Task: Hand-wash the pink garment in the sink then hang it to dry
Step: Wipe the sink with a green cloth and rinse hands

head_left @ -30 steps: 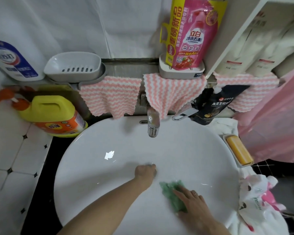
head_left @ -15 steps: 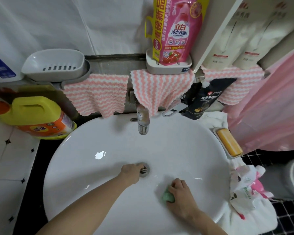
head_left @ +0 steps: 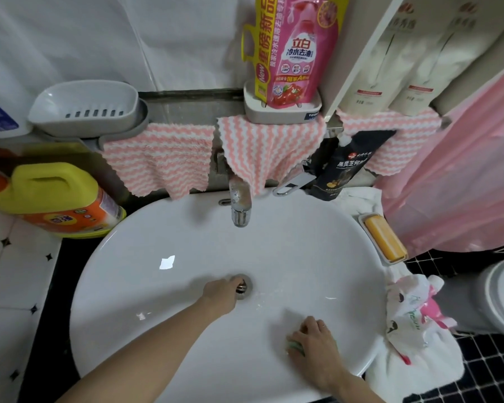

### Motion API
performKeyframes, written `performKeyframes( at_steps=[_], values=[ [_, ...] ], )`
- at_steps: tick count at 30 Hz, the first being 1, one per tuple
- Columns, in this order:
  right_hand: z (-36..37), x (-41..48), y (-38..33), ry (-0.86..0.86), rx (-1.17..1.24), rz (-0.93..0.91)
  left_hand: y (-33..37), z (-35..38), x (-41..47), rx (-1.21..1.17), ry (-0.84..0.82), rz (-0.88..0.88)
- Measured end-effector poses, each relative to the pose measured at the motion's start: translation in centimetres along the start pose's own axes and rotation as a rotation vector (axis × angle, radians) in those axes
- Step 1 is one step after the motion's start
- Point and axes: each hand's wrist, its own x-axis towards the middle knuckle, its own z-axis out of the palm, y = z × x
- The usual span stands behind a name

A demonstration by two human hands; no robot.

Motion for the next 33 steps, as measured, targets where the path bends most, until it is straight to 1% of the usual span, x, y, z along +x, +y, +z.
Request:
performKeyframes(
  at_steps=[3,5,8,9,11,15,18,20,21,23,25,27,33],
  values=[
    [0.6,-0.7,0.0,0.046,-0.041,0.051,-0.3,0.0,-0.3,-0.038,0.056,-0.005],
    [0.9,-1.1,0.0,0.053,-0.010,0.067,-0.7,0.0,-0.9,-0.092,0.115,-0.018],
    [1.2,-1.6,0.2,0.086,0.096,0.011,-1.5,0.4,-2.3,-0.180,0.185,-0.075],
    [1.0,-1.8,0.0,0.082,0.161,0.000,-1.9,0.6,-2.7,-0.213,0.199,-0.100],
    [1.2,-1.9,0.2,0.153,0.304,-0.019,-2.7,1.0,-3.6,-0.280,0.226,-0.148],
    [-1.4,-1.5,0.3,0.146,0.565,0.133,-4.0,1.6,-5.6,-0.416,0.240,-0.211],
    [-3.8,0.2,0.4,0.135,0.903,0.302,-4.5,1.7,-6.7,-0.511,0.247,-0.257],
    [-4.3,1.8,-0.2,0.059,1.167,0.438,-4.7,1.7,-7.3,-0.562,0.264,-0.280],
    [-4.4,2.7,-0.7,0.024,1.235,0.472,-4.7,1.7,-7.6,-0.580,0.273,-0.289],
    [-4.6,4.4,-2.5,-0.005,1.219,0.457,-4.7,1.7,-8.0,-0.602,0.285,-0.300],
    [-4.9,5.8,-4.9,0.010,1.180,0.427,-4.6,1.7,-8.4,-0.625,0.295,-0.301],
    [-4.7,7.0,-7.2,0.019,1.161,0.436,-4.6,1.7,-8.7,-0.642,0.312,-0.302],
    [-4.1,9.0,-11.4,0.128,1.257,0.653,-4.8,1.5,-9.6,-0.670,0.354,-0.309]
  ],
)
